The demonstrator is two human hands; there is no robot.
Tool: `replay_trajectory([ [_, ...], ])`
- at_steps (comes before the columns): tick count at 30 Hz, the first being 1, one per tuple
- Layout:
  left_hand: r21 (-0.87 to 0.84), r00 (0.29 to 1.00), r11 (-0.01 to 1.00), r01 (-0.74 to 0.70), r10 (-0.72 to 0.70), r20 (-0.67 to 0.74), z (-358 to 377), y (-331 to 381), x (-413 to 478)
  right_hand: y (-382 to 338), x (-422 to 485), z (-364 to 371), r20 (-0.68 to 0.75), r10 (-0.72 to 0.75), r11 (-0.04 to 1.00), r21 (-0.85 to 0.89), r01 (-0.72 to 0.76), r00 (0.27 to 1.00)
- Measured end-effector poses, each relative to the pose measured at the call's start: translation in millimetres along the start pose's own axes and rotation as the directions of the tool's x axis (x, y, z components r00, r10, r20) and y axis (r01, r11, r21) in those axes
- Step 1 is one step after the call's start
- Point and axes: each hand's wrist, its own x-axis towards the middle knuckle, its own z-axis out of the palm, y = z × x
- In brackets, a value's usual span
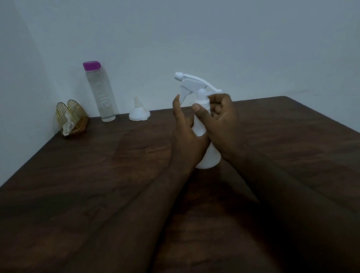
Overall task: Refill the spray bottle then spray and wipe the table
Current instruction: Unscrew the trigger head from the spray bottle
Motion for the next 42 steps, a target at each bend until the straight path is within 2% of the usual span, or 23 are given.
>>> replay_trajectory([
  [3, -0.005, 1.0, 1.0, -0.004, 0.004, -0.009, 0, 1, -2, 2, -4, -1, -0.03, -0.014, 1.0, -0.023, 0.014, 0.999],
  [7, -0.012, 1.0, 1.0, -0.004, 0.004, 0.018, -2, 3, -3, 2, -4, -6, -0.253, 0.014, 0.989, -0.139, -0.051, 0.967],
  [9, -0.026, 1.0, 1.0, -0.004, 0.005, 0.027, -2, 5, -3, 2, -3, -6, -0.273, 0.002, 0.983, -0.176, -0.052, 0.962],
  [13, -0.038, 1.0, 0.999, 0.003, -0.002, 0.023, -2, 5, -3, -1, -3, -3, -0.225, -0.011, 0.994, -0.108, -0.014, 0.974],
  [21, 0.013, 0.999, 1.0, 0.002, -0.001, -0.037, -8, 2, 1, -5, 10, 6, -0.135, -0.089, 0.959, -0.278, 0.048, 0.987],
  [31, 0.057, 0.998, 0.998, 0.013, -0.01, -0.056, -5, 3, 2, 14, 7, 9, -0.081, -0.064, 0.991, -0.126, 0.053, 0.995],
  [36, 0.067, 0.998, 0.998, -0.013, 0.017, -0.062, -6, 0, 3, 11, 9, 7, -0.082, -0.059, 0.989, -0.141, 0.047, 0.995],
  [42, 0.064, 0.998, 0.997, -0.037, 0.04, -0.042, -8, -1, 4, 5, 7, -1, 0.047, -0.069, 0.981, -0.181, 0.076, 0.997],
])
